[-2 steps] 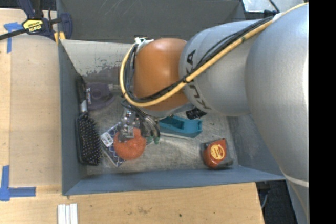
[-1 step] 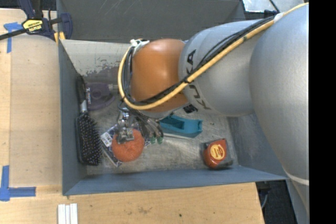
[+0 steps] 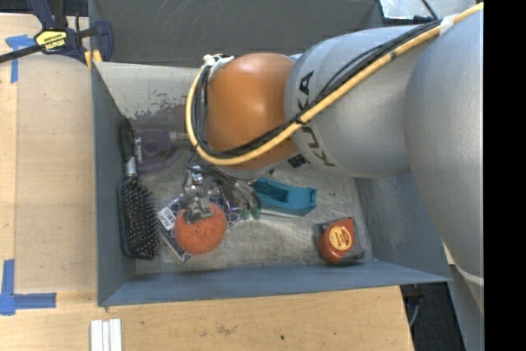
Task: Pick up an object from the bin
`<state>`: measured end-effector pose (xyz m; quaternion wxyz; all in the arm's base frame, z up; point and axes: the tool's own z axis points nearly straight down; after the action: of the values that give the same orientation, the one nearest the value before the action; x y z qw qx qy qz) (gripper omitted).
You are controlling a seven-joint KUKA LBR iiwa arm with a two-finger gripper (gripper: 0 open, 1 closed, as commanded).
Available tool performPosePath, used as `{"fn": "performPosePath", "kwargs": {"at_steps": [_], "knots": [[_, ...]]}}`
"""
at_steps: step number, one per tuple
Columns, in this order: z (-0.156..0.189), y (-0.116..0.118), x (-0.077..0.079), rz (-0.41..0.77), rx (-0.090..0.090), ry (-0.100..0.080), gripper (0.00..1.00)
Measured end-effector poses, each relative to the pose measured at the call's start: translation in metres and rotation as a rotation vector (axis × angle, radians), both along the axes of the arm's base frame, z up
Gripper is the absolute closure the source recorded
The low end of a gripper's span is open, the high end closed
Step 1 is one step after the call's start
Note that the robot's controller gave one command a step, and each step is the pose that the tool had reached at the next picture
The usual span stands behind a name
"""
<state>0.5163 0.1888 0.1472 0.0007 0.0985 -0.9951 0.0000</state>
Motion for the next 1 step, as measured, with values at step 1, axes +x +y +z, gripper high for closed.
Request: {"fn": "performPosePath", "kwargs": {"at_steps": [1], "knots": [[0.0594,0.004,-0.0121,-0.101,0.003,-0.008,0.0]]}}
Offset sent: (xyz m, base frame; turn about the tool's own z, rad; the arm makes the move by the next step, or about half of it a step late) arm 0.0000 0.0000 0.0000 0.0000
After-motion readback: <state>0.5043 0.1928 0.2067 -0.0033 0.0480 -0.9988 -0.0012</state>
